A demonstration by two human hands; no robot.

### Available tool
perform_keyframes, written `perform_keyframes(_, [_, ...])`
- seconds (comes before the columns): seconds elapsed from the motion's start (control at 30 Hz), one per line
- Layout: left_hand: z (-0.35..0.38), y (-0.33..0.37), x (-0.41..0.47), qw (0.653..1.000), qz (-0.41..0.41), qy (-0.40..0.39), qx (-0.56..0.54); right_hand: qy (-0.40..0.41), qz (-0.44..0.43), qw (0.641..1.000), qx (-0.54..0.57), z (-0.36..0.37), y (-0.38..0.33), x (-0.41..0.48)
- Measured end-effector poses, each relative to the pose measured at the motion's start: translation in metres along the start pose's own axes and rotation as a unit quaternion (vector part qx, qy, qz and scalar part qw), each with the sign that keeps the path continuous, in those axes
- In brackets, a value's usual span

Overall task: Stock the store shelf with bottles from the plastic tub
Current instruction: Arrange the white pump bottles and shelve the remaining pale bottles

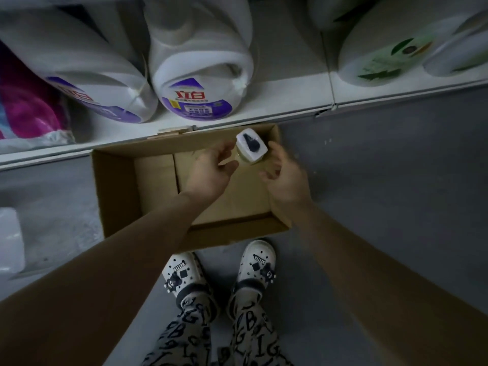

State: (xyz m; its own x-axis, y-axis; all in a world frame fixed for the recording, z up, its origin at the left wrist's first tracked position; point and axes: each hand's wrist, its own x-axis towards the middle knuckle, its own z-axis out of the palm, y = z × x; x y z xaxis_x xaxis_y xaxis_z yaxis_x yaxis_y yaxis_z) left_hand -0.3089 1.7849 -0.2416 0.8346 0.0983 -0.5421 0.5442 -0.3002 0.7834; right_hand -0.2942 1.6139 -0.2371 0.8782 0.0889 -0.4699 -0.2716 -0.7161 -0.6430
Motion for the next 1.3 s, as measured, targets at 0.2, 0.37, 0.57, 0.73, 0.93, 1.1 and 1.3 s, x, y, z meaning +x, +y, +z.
perform_keyframes(0.2, [0.024,-0.040,0.053,1.000,0.002,-0.009,-0.002,0.033,-0.031,0.997,-0.061,0.038,0.038,0.046])
perform_keyframes(0.37, [0.038,-0.058,0.084,0.999,0.038,-0.025,-0.012,0.068,-0.072,0.992,-0.075,0.068,0.057,0.073])
perform_keyframes(0.57, [0.044,-0.068,0.095,0.998,0.055,-0.035,-0.024,0.093,-0.078,0.992,-0.043,0.078,0.058,0.076])
perform_keyframes(0.73, [0.045,-0.070,0.090,0.996,0.043,-0.030,-0.076,0.100,-0.085,0.990,-0.044,0.079,0.060,0.074])
perform_keyframes(0.93, [0.030,-0.064,0.070,0.998,0.024,-0.026,-0.056,0.046,-0.104,0.993,-0.007,0.058,0.053,0.052])
perform_keyframes(1.1, [0.013,-0.044,0.041,0.997,0.037,-0.054,0.044,-0.045,-0.096,0.994,0.032,0.026,0.035,0.028])
perform_keyframes(1.3, [-0.018,-0.014,-0.001,0.997,0.016,-0.079,0.009,-0.089,-0.088,0.991,0.036,-0.005,-0.002,-0.002])
